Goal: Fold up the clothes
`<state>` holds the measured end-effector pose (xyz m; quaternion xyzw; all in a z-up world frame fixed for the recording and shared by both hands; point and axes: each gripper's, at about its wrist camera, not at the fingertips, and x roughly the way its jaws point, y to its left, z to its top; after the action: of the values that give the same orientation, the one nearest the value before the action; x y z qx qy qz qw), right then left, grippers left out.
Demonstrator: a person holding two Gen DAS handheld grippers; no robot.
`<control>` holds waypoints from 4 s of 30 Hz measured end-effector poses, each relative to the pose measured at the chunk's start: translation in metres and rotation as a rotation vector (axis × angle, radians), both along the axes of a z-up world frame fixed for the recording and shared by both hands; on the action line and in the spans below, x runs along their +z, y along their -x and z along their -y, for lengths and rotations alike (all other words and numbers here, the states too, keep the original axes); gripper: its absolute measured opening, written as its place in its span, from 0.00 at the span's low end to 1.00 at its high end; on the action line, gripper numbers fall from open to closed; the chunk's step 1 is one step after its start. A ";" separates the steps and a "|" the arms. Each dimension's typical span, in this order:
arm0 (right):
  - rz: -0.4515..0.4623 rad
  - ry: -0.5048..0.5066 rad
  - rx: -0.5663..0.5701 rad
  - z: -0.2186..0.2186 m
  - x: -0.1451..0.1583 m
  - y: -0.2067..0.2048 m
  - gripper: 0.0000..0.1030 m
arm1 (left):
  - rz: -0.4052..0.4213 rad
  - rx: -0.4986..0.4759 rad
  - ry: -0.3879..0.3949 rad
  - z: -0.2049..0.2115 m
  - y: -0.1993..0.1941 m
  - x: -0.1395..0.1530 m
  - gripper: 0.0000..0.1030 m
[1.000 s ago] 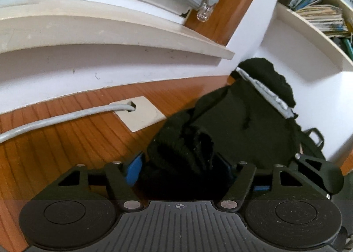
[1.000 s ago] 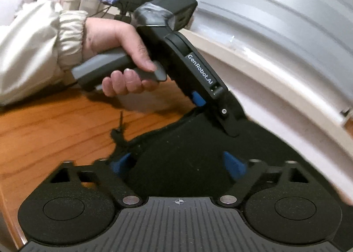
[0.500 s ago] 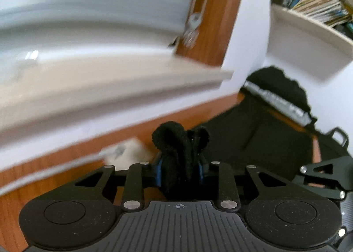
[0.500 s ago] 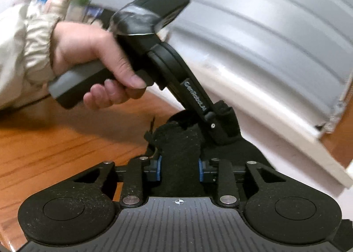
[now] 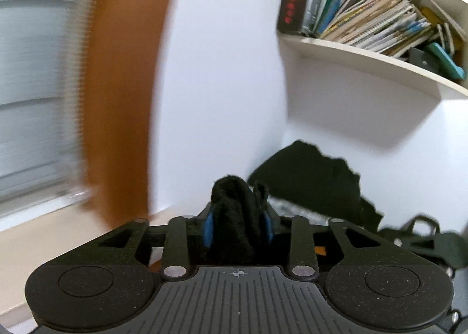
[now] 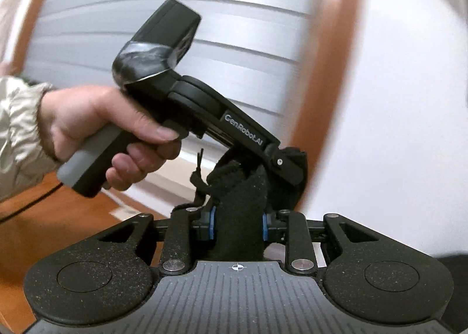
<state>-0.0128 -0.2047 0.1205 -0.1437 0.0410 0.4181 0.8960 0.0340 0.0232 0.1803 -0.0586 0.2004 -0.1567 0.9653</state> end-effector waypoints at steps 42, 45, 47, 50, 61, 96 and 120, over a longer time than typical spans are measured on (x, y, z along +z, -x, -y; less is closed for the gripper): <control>-0.225 0.066 -0.157 0.049 -0.105 0.029 0.77 | -0.273 -0.018 -0.181 -0.029 -0.038 -0.161 0.68; -0.286 0.102 -0.129 0.042 -0.116 0.025 0.76 | -0.289 -0.021 -0.190 -0.030 -0.024 -0.156 0.68; -0.304 0.135 -0.124 0.046 -0.122 0.018 0.75 | -0.305 -0.031 -0.183 -0.032 -0.015 -0.151 0.68; -0.337 0.144 -0.133 0.061 -0.126 0.003 0.75 | -0.285 -0.056 -0.166 -0.031 -0.006 -0.141 0.68; -0.273 0.089 -0.357 0.114 -0.118 -0.016 0.67 | -0.147 -0.151 -0.127 0.006 -0.019 -0.116 0.69; -0.415 -0.193 -0.340 0.112 -0.116 -0.059 0.55 | -0.132 -0.146 -0.015 -0.034 -0.029 -0.135 0.59; -0.253 -0.018 -0.470 0.107 -0.107 0.003 0.54 | -0.108 -0.266 -0.079 -0.055 0.064 -0.160 0.60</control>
<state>-0.0160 -0.3121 0.0139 -0.0690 0.1813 0.2137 0.9575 -0.0296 0.0782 0.0199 -0.0017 0.2639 -0.2719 0.9254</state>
